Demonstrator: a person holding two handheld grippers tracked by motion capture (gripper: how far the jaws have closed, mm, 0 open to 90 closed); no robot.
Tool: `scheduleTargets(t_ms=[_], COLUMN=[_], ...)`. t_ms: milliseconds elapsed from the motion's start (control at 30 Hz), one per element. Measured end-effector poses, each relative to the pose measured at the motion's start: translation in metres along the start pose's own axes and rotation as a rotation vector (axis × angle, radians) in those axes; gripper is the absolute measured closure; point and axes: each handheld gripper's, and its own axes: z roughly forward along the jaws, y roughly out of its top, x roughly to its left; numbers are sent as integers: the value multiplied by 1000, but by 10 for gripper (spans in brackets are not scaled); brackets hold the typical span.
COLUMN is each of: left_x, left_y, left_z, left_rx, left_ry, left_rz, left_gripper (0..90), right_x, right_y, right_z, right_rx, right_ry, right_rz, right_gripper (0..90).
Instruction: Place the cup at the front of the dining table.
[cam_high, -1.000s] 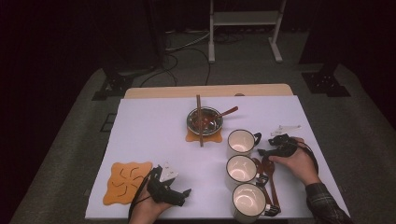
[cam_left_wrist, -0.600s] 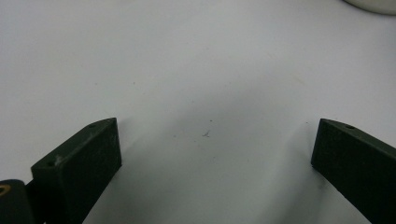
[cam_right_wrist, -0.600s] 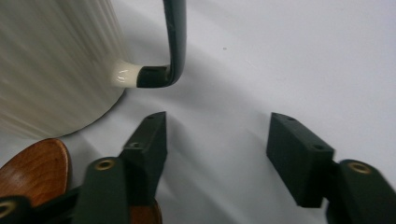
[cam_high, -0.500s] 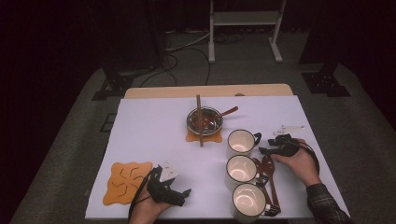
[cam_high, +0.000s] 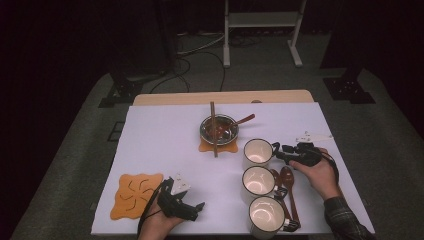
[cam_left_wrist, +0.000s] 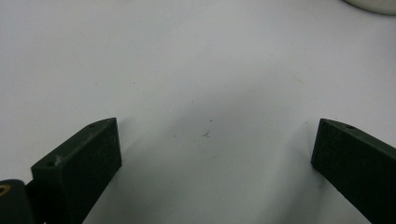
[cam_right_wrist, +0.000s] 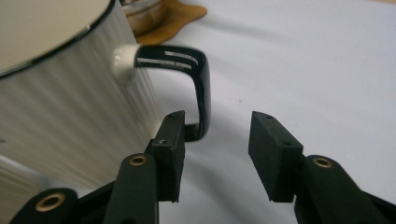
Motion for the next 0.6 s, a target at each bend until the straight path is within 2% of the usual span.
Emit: scheduleTargets(t_ms=[600], left_x=[0], left_y=[0], left_z=[0], left_rx=[0], left_ry=[1], left_rz=[2], left_gripper=[4], right_x=[1], right_y=[-3], right_z=[9], right_rx=[-107], right_ry=[23], right_rz=[36], right_gripper=[670])
